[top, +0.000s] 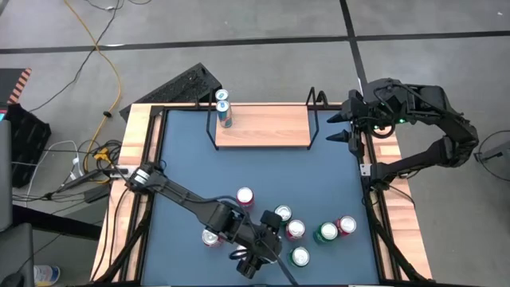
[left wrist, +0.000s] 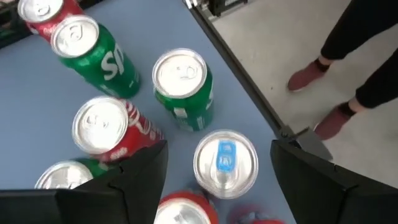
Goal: Place canned beverage on shelf
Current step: Put the blue soda can on the shelf aligned with the other blue soda cans
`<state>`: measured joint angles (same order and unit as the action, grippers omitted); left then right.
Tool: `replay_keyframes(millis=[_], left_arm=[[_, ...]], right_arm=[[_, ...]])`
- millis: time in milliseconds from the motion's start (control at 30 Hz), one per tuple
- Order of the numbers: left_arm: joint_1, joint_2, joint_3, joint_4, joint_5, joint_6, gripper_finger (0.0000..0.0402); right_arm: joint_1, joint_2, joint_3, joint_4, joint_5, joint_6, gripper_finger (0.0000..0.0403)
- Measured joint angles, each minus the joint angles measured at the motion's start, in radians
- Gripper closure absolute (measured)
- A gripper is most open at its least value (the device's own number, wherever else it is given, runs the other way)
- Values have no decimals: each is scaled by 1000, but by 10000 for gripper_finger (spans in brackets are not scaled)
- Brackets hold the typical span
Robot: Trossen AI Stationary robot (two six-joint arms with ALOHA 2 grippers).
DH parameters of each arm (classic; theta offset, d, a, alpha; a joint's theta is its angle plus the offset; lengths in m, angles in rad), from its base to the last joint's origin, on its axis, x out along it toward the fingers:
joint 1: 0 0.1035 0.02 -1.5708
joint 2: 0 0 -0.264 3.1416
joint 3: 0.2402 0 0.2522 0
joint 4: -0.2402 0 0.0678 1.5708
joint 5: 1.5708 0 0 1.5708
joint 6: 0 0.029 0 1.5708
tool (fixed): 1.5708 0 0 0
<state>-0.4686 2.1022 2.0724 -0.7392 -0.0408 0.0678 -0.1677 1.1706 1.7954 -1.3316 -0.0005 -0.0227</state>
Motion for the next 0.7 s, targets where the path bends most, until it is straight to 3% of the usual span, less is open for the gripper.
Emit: replay_keyframes(millis=[700], left_arm=[[-11,105,3,-22,3,6,131]], right_arm=[[4,1,0,-1,2,-1,163]])
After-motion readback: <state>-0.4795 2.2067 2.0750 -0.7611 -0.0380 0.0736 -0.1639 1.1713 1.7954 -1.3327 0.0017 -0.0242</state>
